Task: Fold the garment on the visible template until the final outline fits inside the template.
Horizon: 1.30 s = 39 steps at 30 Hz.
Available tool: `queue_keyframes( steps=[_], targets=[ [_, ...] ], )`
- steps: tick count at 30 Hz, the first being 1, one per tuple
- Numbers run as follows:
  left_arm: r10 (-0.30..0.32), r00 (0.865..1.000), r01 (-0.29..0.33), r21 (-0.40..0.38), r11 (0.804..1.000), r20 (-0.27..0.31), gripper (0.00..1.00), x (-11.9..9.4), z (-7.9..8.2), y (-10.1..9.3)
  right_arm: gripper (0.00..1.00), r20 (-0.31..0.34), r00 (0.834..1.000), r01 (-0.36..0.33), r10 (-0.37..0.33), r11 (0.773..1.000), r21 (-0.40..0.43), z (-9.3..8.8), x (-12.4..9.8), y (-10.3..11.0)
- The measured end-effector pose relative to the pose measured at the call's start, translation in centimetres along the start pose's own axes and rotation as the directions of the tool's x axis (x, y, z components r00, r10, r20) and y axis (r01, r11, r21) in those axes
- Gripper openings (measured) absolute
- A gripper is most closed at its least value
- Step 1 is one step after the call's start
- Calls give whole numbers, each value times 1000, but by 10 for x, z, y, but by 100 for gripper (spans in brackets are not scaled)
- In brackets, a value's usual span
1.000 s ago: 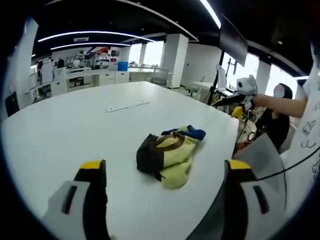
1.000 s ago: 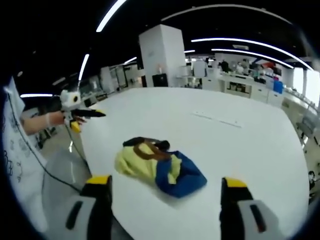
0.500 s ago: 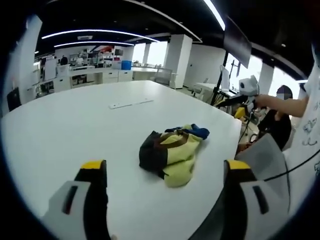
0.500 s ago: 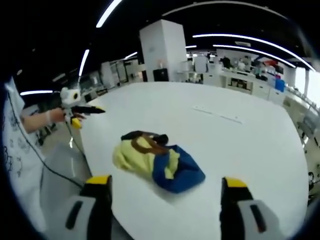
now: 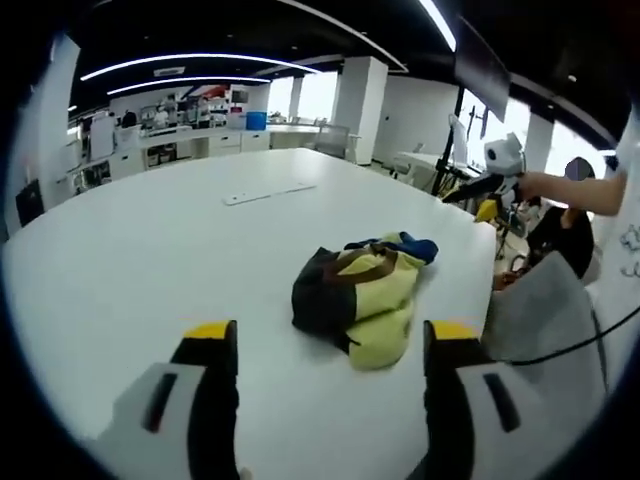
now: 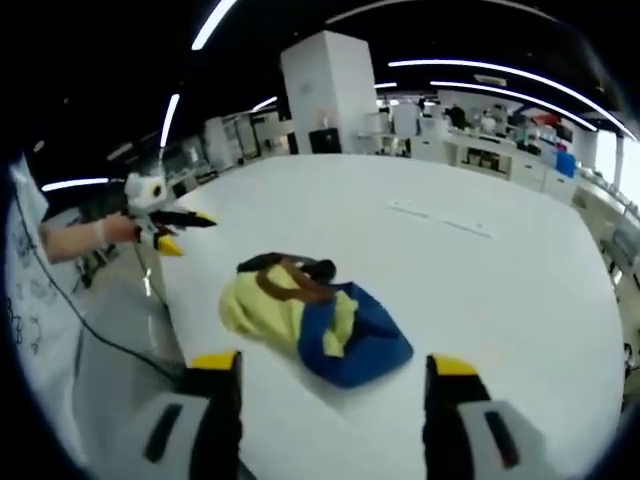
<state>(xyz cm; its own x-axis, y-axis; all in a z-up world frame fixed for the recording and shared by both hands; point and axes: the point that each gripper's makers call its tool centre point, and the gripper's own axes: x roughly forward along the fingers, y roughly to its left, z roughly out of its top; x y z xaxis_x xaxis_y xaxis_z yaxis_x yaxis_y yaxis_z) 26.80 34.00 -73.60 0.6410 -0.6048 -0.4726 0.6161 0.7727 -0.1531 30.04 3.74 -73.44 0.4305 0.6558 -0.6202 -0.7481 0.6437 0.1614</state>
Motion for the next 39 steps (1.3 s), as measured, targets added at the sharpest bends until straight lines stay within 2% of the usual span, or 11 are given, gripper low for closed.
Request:
queue_keyframes(
  steps=[5, 14, 17, 20, 28, 39],
  targets=[
    [-18, 1000, 18, -6, 1000, -12, 44, 21, -5, 0, 55, -46, 999, -28, 28, 1000, -8, -7, 17, 6],
    [-36, 996, 39, 25, 999, -80, 20, 50, -21, -7, 39, -115, 991, -73, 71, 997, -10, -18, 39, 10],
    [-42, 994, 44, 16, 999, -98, 15, 57, -28, -3, 36, -131, 988, -82, 80, 997, -9, -22, 42, 9],
    [-38, 993, 40, 21, 999, -108, 15, 62, -32, -3, 31, -139, 986, -89, 88, 996, 3, -25, 45, 7],
    [-38, 992, 39, 5, 999, -118, 7, 72, -37, 2, 21, -146, 984, -96, 101, 995, 40, -34, 53, 8],
    [-47, 990, 47, -5, 999, -130, 4, 73, -38, -4, 11, -147, 982, -111, 118, 992, 54, -39, 57, 10]
  ],
)
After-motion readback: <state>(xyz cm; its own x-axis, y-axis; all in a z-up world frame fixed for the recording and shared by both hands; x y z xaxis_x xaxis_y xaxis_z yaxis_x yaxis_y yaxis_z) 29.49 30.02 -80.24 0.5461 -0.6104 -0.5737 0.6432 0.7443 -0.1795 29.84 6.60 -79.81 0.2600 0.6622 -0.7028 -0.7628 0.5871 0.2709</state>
